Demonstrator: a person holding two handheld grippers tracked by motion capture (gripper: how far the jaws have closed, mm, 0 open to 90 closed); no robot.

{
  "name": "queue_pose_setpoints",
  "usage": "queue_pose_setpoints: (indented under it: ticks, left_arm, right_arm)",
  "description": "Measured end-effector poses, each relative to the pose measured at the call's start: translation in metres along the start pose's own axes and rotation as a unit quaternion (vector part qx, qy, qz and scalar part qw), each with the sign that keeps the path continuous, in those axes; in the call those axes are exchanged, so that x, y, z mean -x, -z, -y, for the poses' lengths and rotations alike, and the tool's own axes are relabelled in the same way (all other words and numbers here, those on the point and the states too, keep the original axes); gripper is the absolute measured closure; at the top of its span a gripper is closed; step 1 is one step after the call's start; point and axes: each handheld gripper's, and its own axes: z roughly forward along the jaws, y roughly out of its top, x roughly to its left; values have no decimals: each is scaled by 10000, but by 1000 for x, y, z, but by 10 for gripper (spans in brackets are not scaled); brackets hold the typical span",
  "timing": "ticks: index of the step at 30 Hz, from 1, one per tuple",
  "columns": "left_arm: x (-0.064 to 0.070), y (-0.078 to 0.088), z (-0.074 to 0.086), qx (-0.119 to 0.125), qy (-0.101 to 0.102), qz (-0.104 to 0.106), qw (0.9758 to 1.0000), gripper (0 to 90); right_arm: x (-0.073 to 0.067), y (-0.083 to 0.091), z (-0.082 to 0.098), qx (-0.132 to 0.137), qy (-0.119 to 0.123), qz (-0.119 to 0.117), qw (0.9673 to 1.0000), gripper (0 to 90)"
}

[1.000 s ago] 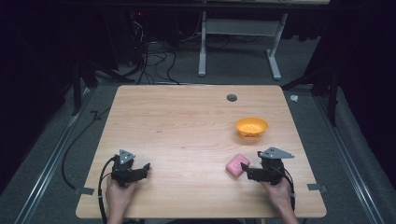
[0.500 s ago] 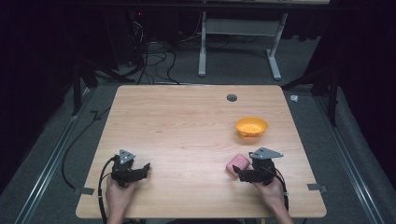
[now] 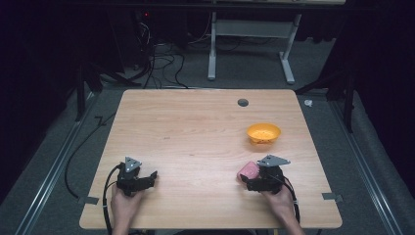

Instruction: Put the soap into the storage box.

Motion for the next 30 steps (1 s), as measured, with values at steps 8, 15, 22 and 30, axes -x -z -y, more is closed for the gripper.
queue_pose_setpoints:
  ticks: [8,15,22,30]
  left_arm:
    - [0,0,0,1,4,3,10000,216]
    - [0,0,0,-3,7,10,10000,216]
    - [0,0,0,-2,7,9,10000,216]
    - [0,0,0,-3,6,9,10000,216]
  right_arm:
    - [0,-6,1,-90,27,6,10000,125]
    - [-2,-8,2,-134,57,55,9999,122]
    - [-4,-12,3,-200,113,118,9997,121]
    - [-4,-20,6,-355,173,134,9991,124]
